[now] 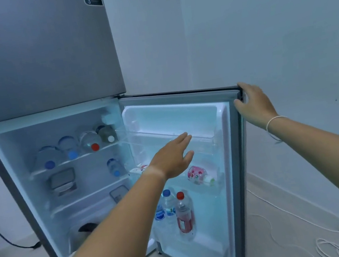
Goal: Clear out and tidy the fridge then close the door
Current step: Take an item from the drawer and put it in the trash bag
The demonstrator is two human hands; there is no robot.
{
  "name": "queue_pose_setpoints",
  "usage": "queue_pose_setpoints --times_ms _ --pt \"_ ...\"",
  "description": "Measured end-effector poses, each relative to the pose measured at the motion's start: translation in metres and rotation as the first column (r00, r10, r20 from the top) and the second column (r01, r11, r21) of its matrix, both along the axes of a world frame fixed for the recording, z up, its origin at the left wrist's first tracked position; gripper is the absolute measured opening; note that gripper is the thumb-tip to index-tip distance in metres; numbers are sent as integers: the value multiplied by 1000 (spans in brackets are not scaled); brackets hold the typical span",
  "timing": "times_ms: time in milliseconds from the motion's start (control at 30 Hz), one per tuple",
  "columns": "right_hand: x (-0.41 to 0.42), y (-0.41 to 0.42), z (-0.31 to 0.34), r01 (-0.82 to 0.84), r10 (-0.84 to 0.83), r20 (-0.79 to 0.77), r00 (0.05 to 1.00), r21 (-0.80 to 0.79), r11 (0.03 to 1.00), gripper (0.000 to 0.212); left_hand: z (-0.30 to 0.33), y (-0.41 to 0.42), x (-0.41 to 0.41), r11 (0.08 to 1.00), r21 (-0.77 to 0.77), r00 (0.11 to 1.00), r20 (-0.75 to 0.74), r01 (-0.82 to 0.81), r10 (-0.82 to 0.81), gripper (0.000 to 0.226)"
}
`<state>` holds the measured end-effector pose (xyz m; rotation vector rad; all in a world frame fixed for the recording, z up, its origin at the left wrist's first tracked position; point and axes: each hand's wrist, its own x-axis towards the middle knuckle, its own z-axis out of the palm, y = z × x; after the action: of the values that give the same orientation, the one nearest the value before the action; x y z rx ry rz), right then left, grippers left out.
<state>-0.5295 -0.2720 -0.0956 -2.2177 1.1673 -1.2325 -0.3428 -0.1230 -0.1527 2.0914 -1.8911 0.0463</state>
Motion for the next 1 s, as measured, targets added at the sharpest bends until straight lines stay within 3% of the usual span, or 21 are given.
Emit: queue_pose_setpoints --times_ms 133,333,567,767,1000 --pt "25 20 3 3 12 88 996 -171 985 47 -12 13 18 996 62 998 -11 -60 61 59" --pt "86 71 -1 -270 230 -172 958 -270 924 49 -23 53 64 973 96 972 -87 -210 218 56" --pt "162 103 -37 -466 391 -376 840 -133 874 49 -39 99 120 928 115 923 -116 -355 367 53" --pt "230 105 -93 -549 493 -432 755 -4 836 49 -84 123 175 877 194 874 -130 -440 468 54" --pt "321 93 -206 -585 614 -447 650 221 781 50 -164 133 246 768 361 782 -143 -529 606 56"
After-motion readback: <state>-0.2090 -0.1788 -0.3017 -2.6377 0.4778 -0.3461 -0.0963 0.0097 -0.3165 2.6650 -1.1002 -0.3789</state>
